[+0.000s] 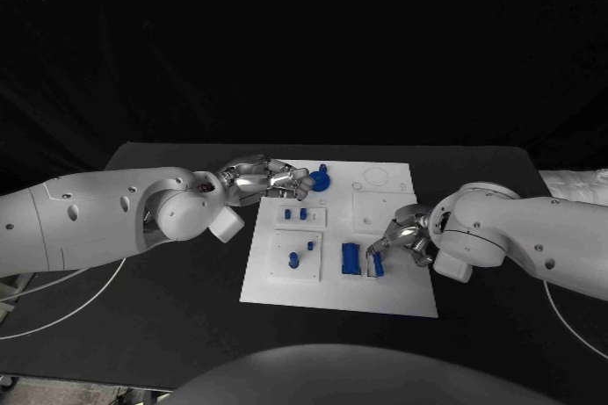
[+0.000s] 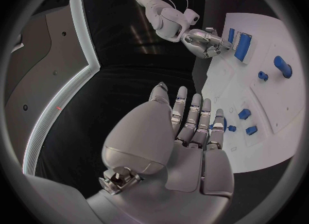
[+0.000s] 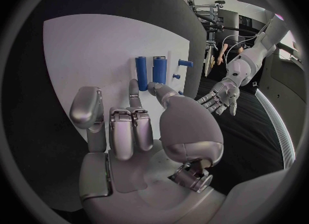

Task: Assemble the parts on the task board

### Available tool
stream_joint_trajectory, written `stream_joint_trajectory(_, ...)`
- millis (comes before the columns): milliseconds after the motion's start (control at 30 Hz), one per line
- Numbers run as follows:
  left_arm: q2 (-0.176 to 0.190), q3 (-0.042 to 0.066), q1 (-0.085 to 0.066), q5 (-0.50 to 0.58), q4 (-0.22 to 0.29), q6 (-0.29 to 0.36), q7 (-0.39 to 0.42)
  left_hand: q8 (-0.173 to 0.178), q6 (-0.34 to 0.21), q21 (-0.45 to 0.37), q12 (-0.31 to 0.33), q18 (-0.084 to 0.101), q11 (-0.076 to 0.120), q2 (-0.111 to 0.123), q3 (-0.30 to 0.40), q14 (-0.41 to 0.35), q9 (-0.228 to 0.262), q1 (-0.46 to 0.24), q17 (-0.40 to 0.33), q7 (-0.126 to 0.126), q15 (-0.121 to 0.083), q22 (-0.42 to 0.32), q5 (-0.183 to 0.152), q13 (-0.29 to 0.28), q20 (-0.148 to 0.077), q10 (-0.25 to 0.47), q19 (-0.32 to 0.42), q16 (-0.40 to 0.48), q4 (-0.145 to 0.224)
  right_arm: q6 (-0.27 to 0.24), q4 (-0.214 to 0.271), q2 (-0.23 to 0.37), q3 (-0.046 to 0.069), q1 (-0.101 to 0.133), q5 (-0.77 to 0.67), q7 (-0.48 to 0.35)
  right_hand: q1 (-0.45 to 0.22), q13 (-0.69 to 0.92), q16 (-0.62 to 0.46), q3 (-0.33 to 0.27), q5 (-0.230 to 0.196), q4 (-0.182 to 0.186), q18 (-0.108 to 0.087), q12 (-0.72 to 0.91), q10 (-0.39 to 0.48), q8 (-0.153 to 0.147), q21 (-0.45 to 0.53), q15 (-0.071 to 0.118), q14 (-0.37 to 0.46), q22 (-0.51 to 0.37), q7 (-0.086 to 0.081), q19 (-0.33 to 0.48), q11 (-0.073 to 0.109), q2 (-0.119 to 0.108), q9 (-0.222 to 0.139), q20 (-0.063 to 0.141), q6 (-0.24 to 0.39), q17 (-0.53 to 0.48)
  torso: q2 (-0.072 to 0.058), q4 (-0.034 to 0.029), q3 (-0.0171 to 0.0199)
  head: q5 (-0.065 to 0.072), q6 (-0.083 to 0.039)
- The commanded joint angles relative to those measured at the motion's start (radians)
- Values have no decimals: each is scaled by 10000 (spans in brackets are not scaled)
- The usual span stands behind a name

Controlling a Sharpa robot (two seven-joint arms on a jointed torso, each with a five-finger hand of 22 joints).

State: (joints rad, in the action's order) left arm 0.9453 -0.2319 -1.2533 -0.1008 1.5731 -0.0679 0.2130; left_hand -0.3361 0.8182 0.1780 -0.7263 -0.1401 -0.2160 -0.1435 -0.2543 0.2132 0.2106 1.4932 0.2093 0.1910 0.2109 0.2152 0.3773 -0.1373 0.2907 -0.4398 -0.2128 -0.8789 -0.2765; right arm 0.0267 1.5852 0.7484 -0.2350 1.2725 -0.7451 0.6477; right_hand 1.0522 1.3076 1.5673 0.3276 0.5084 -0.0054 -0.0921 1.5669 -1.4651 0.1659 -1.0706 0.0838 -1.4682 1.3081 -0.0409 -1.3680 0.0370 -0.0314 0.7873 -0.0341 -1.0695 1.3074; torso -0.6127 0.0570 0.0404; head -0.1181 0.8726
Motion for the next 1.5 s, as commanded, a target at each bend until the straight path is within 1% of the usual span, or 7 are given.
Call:
stream_joint_trajectory(33,-19,7,4,-32,15,-189,40,-41,43,23,16,-72,13,-4,51,55,-11,99,-17,12,6,-9,35,11,21,-72,23,-50,-14,63,-17,-34,-3,-10,-144,-56,-114,2632,34,23,-254,21,-91,38,-1057,-64,56,-74,-1026,1261,-15,79,-96,24,22,-23,48,2634,-4,-1,1,-13,0)
stream_joint_trajectory(167,-17,7,7,-33,13,-194,36,-41,43,23,16,-72,13,-3,51,55,-12,102,-17,12,6,-10,36,11,21,-72,23,-50,-13,69,-25,-51,-3,-14,-154,-53,-216,2632,34,-30,-639,79,-92,38,-1057,-79,72,-80,-1026,1264,-16,71,-100,54,28,-30,18,2634,-3,3,-3,-10,0)
stream_joint_trajectory(467,-20,7,15,-36,7,-209,33,-41,42,22,17,-71,11,-2,53,54,-13,114,-19,11,7,-11,43,12,21,-72,25,-50,-11,79,-30,-62,-3,-18,-178,-45,-501,2632,34,-164,-1078,306,-97,38,-1057,-93,119,-77,-1026,1261,-9,64,-95,109,35,-33,-63,2634,-4,-7,1,-23,0)
stream_joint_trajectory(867,-28,7,21,-37,0,-221,26,-41,42,23,19,-69,9,0,62,53,-17,147,-22,9,11,-10,67,16,21,-71,26,-50,-2,70,-37,-46,-3,-19,-225,-45,-641,2632,34,-205,-1185,457,-112,38,-1057,-108,221,-84,-1026,1240,-15,103,-101,200,37,-37,-83,2634,2,0,2,-37,0)
stream_joint_trajectory(1000,-23,7,22,-37,0,-219,23,-41,42,23,19,-69,9,0,62,53,-17,147,-22,9,11,-10,67,16,21,-71,26,-50,-2,79,-27,-20,-4,-20,-305,-43,-654,2632,34,-274,-1505,467,-114,38,-1057,-112,254,-84,-1026,1239,-8,113,-98,145,59,-41,-92,2634,0,0,2,-44,0)
stream_joint_trajectory(1333,-29,7,23,-38,0,-224,15,-41,43,24,21,-67,8,2,66,52,-20,165,-24,8,12,-11,86,18,21,-72,27,-50,1,160,7,45,-4,-26,-485,-55,-578,2632,34,-742,-3724,453,-133,38,-1057,-75,428,-101,-1026,1216,-28,153,-118,-107,222,-55,-129,2634,-3,1,3,-51,0)
stream_joint_trajectory(1500,-22,7,24,-38,8,-232,-3,-41,43,24,21,-67,8,2,66,52,-20,165,-24,8,12,-11,86,18,21,-72,27,-50,1,111,33,74,-4,-29,-527,-78,-771,2632,34,-1159,-4522,646,-137,38,-1057,-28,488,-134,-1026,1210,-67,164,-161,-285,371,-83,-84,2634,-5,-4,0,-42,0)
